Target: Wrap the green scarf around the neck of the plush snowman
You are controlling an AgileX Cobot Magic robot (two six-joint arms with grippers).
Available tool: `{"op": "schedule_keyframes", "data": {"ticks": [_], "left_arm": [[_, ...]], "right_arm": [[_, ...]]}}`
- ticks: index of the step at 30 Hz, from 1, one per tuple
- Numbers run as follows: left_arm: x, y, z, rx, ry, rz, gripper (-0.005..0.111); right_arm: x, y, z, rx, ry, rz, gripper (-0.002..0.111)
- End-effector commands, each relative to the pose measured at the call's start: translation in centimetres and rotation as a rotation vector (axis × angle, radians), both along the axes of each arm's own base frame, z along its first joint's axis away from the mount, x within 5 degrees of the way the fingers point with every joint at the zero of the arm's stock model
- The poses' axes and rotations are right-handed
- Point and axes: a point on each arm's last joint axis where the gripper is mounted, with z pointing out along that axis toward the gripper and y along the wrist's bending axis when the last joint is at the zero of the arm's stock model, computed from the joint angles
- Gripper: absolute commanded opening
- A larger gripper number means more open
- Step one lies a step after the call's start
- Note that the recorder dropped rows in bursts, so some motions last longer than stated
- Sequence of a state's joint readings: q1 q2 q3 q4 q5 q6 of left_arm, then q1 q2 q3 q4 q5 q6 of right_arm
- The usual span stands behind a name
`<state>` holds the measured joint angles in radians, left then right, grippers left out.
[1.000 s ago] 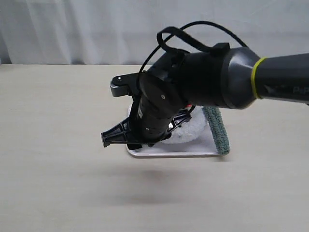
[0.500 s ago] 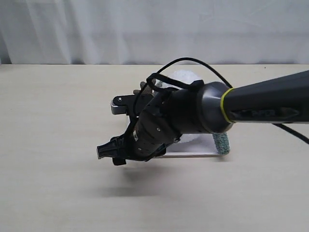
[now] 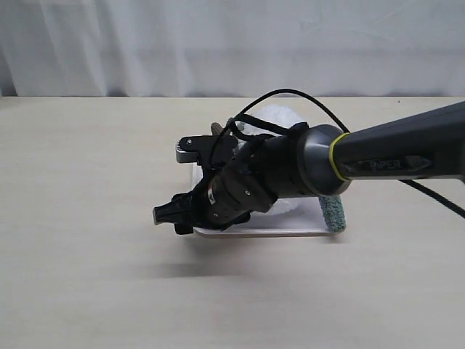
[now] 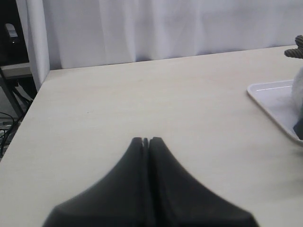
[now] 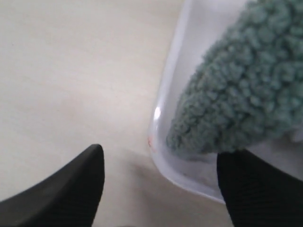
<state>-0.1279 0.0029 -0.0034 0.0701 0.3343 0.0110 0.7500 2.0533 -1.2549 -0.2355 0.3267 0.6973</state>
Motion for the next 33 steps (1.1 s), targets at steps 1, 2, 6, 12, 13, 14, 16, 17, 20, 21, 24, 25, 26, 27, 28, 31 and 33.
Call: {"op": "schedule_keyframes", "data": {"ticks": [1,2,6,12,13,14,16,17,20,21,24,25,26,27,28,31,33], "left_arm": [[0.0,0.0,0.0,-0.003,-0.009,-0.002,0.0],[0.0,0.0,0.0,-0.003,-0.009,-0.002,0.0],[0.0,0.0,0.0,-0.001,-0.01,-0.002,0.0],[0.0,0.0,0.0,-0.001,-0.01,-0.002,0.0],[0.0,0.0,0.0,-0.001,-0.01,-0.002,0.0],[0.0,0.0,0.0,-0.001,-0.01,-0.002,0.0],[0.0,0.0,0.0,-0.001,-0.01,-0.002,0.0],[0.0,0.0,0.0,-0.001,-0.01,-0.002,0.0],[0.0,0.0,0.0,-0.001,-0.01,-0.002,0.0],[0.0,0.0,0.0,-0.001,-0.01,-0.002,0.0],[0.0,0.0,0.0,-0.001,-0.01,-0.002,0.0],[0.0,0.0,0.0,-0.001,-0.01,-0.002,0.0],[0.0,0.0,0.0,-0.001,-0.01,-0.002,0.0],[0.0,0.0,0.0,-0.001,-0.01,-0.002,0.0],[0.0,0.0,0.0,-0.001,-0.01,-0.002,0.0],[0.0,0.0,0.0,-0.001,-0.01,-0.002,0.0],[0.0,0.0,0.0,-0.001,-0.01,-0.002,0.0]], "right_arm": [[0.6,0.3,-0.9,0.034,-0.033,0.013,0.064],[0.8,0.2,-1.3,0.043,-0.031,0.003,0.064],[1.2,0.3,-2.4,0.079,-0.03,-0.022,0.064],[1.5,0.1,-2.3,0.076,-0.05,-0.009,0.057],[1.7,-0.1,-2.3,0.074,-0.049,-0.015,0.054],[1.8,-0.3,-2.3,0.069,-0.046,-0.02,0.05],[1.7,-0.4,-2.4,0.049,-0.047,-0.007,0.041],[1.7,-0.4,-2.4,0.043,-0.05,-0.002,0.035],[1.8,-0.4,-2.4,0.037,-0.057,0.008,0.019],[1.8,-0.4,-2.4,0.034,-0.062,0.016,0.014],[1.8,-0.4,-2.4,0.031,-0.06,0.015,0.004],[1.7,-0.5,-2.4,0.024,-0.055,0.013,0.004],[1.6,-0.4,-2.4,0.016,-0.052,0.017,0.004],[1.4,-0.4,-2.3,0.003,-0.048,0.023,0.004],[1.3,-0.4,-2.2,-0.017,-0.047,0.04,0.004],[0.7,-0.4,-1.4,-0.061,-0.038,0.063,0.004],[0.4,-0.5,-0.7,-0.073,-0.038,0.069,0.004]]}}
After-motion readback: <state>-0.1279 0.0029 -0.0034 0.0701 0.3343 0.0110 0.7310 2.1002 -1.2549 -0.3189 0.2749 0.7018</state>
